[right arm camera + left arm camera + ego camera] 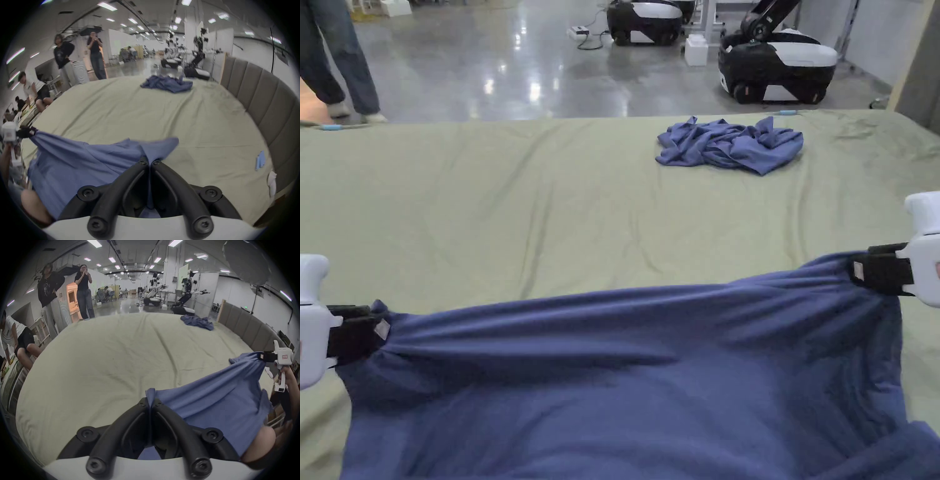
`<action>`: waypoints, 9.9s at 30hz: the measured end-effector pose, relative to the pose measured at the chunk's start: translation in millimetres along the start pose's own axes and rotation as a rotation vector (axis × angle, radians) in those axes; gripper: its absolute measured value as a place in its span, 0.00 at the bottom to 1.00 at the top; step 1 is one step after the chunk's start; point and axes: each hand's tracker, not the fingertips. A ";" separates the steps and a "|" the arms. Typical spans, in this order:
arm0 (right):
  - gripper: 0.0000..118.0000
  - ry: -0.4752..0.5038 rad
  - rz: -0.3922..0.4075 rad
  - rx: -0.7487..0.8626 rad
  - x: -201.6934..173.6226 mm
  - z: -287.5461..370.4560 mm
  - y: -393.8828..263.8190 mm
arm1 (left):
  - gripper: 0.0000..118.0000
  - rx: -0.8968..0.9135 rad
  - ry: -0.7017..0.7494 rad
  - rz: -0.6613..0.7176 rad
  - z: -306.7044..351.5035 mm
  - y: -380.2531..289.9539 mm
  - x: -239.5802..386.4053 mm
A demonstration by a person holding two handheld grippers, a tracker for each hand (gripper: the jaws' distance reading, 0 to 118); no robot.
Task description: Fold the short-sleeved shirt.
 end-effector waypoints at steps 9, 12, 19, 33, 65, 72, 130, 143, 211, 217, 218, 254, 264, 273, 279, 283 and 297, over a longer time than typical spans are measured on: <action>0.02 0.008 0.031 -0.010 -15.5 122.9 -122.9 | 0.01 -0.009 -0.065 0.034 96.7 -112.7 0.4; 0.02 -0.047 0.101 -0.091 -27.4 111.0 -169.2 | 0.01 -0.068 -0.044 0.040 85.3 -149.8 6.1; 0.02 -0.129 0.038 -0.094 -30.5 77.5 -224.2 | 0.26 0.016 0.042 0.132 58.4 -200.4 12.7; 0.02 -0.028 0.048 0.260 -74.7 200.9 -182.6 | 0.00 0.121 -0.292 0.391 179.3 -178.6 -21.6; 0.02 0.124 0.067 0.287 -132.8 194.1 -144.8 | 0.05 -0.316 -0.544 0.460 6.5 -128.9 -52.4; 0.02 0.106 0.117 0.291 -134.2 199.1 -147.6 | 0.05 -0.414 -0.274 0.473 35.2 -119.2 -122.1; 0.02 0.167 0.072 0.239 -135.1 199.5 -180.2 | 0.00 -0.227 -0.476 0.534 40.4 -83.2 -14.9; 0.02 0.145 0.070 0.198 -138.1 194.6 -170.7 | 0.99 -0.262 -0.891 0.711 -49.3 -128.4 4.1; 0.02 0.179 0.127 0.229 -116.7 217.3 -175.1 | 0.00 -0.446 -0.520 0.170 -19.3 -52.1 260.0; 0.02 0.458 0.056 0.112 -174.2 141.0 -91.4 | 0.00 -0.172 -0.468 0.201 86.4 -37.2 160.5; 0.02 0.526 0.015 0.061 -184.2 115.4 -82.4 | 0.00 -0.161 -0.468 0.243 96.5 -41.1 140.2; 0.02 0.586 0.063 0.031 -188.3 36.6 -116.0 | 0.16 -0.424 -0.634 0.283 -53.0 -74.1 -22.8; 0.02 0.608 0.116 0.091 -238.7 34.0 -65.0 | 0.16 -0.641 0.290 -0.171 -7.1 -27.2 -248.5; 0.02 0.607 0.163 0.086 -272.2 27.7 -53.8 | 0.16 -0.649 0.496 0.134 12.6 -48.3 -395.2; 0.02 0.590 0.235 0.078 -281.0 29.1 -51.2 | 0.99 -0.405 0.638 -0.013 55.8 -36.3 -352.6; 0.02 0.606 0.244 0.102 -283.8 36.0 -44.9 | 0.96 -0.152 0.562 0.133 113.1 -14.4 -303.0; 0.02 0.135 0.221 0.440 -261.7 105.4 -47.2 | 0.00 0.522 0.440 -0.050 188.7 -9.5 -9.2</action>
